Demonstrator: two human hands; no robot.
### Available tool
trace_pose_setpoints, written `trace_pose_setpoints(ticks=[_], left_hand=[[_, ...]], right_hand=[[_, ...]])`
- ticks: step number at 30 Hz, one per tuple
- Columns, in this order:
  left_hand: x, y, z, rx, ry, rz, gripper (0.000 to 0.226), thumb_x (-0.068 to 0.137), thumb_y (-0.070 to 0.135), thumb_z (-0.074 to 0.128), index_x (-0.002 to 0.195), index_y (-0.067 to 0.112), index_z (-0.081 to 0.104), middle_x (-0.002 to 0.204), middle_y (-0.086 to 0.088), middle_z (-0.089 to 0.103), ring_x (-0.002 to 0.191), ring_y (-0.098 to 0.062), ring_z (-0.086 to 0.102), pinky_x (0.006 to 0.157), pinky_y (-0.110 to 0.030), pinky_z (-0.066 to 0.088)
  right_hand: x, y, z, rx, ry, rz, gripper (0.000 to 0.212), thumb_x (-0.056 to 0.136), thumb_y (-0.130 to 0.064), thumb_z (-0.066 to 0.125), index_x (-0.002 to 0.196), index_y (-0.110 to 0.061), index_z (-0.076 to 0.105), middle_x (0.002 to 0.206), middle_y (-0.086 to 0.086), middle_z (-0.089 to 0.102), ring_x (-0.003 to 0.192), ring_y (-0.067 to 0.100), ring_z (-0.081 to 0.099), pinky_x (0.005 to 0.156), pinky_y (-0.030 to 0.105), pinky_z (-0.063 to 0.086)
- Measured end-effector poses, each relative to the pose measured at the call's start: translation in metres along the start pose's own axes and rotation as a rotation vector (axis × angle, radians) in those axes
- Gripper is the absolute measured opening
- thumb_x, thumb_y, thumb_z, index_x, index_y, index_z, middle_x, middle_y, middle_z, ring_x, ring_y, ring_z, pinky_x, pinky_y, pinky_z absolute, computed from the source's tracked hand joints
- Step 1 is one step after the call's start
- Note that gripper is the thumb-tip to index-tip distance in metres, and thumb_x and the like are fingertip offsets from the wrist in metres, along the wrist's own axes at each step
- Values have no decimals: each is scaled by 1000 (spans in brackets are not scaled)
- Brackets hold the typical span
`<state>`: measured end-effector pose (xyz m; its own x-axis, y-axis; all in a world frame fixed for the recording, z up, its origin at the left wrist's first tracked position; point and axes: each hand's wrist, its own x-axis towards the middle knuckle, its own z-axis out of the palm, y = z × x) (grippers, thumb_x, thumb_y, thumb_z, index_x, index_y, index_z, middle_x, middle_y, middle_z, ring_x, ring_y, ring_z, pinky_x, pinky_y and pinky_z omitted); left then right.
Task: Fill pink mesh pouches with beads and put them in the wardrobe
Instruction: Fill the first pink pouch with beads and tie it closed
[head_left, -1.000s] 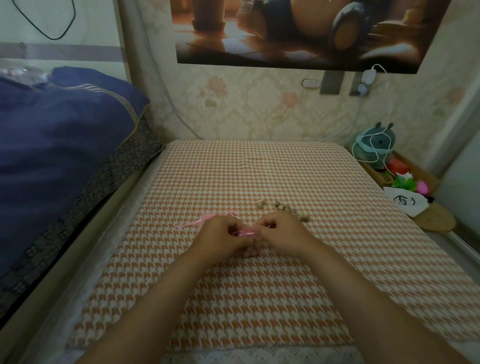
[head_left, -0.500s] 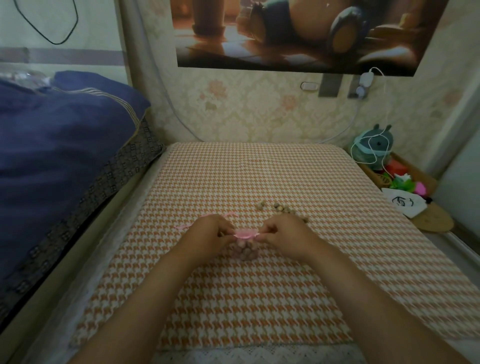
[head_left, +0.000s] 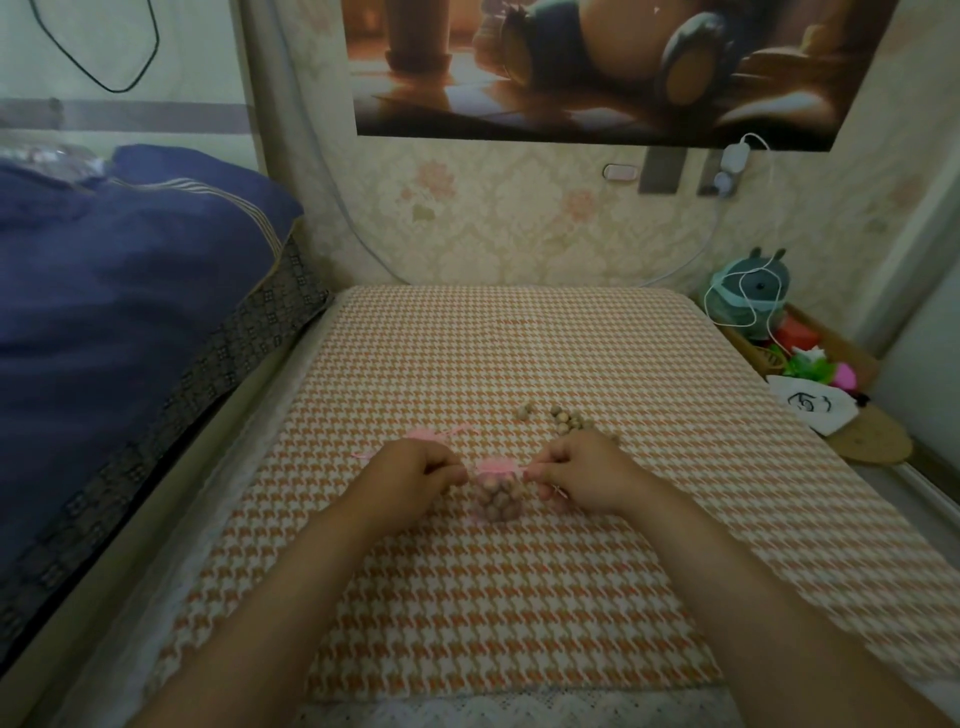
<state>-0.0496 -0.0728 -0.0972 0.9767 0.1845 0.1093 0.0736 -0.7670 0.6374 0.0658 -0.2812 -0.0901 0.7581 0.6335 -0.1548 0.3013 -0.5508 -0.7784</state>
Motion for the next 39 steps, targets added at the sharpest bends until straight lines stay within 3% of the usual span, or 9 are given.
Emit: trace_pose_setpoints(ticks=[4,8,13,17,21,25,28,34,39], left_hand=[[1,0,0,-78,-10,-16,16,96,19,58,93,20,74,68,6,70,56,-4,61,60,-18,50],[5,2,2,0,-91,19,31,101,16,46,123,30,64,71,10,64,63,-8,56,65,-19,47],[5,11,3,-12,-128,90,32,100,12,47,99,34,70,70,10,60,71,-18,61,69,-32,49],[1,18,5,-17,-168,160,33,97,8,47,91,31,69,71,10,62,71,-7,60,66,-20,45],[0,24,8,33,-140,304,28,93,2,51,88,21,72,87,4,66,82,-6,59,75,-20,45],[0,27,11,34,-57,390,26,91,3,55,86,21,72,87,5,65,81,-5,57,74,-16,44],[-1,28,16,-74,-11,305,20,95,6,53,93,21,67,84,7,68,76,-5,61,70,-19,48],[1,23,25,-367,51,-6,10,86,8,70,82,18,70,74,-3,74,71,-18,71,74,-41,61],[-1,26,24,-512,-18,-123,3,84,11,74,81,14,75,78,-5,74,66,-10,66,65,-25,55]], right_hand=[[-1,0,-1,-55,-51,-32,20,99,-9,57,87,-13,72,66,-3,68,52,16,62,55,26,51],[-8,-5,-9,-107,-85,-29,24,97,-7,59,80,-20,70,73,1,72,51,9,62,51,19,48],[-9,-9,-16,-351,21,-71,12,90,-24,69,82,-22,78,78,-5,75,66,4,62,65,23,50],[-11,-18,-9,-397,72,-142,13,94,-25,65,97,-29,77,95,-11,74,86,4,64,82,29,53],[-6,-24,3,-327,80,-217,20,96,-18,61,105,-23,78,107,-10,74,87,-2,59,78,16,44],[-3,-22,16,-150,69,-224,19,88,-12,67,88,-25,81,81,-7,76,73,3,67,66,22,50],[0,-18,23,-73,51,-175,18,84,-9,68,74,-20,77,70,1,73,68,14,68,62,32,50],[1,-19,24,137,69,26,11,82,-9,76,82,-19,71,67,2,69,53,11,63,45,22,47],[0,-23,25,337,115,112,12,83,-4,75,78,-12,68,66,5,68,47,9,62,40,21,47]])
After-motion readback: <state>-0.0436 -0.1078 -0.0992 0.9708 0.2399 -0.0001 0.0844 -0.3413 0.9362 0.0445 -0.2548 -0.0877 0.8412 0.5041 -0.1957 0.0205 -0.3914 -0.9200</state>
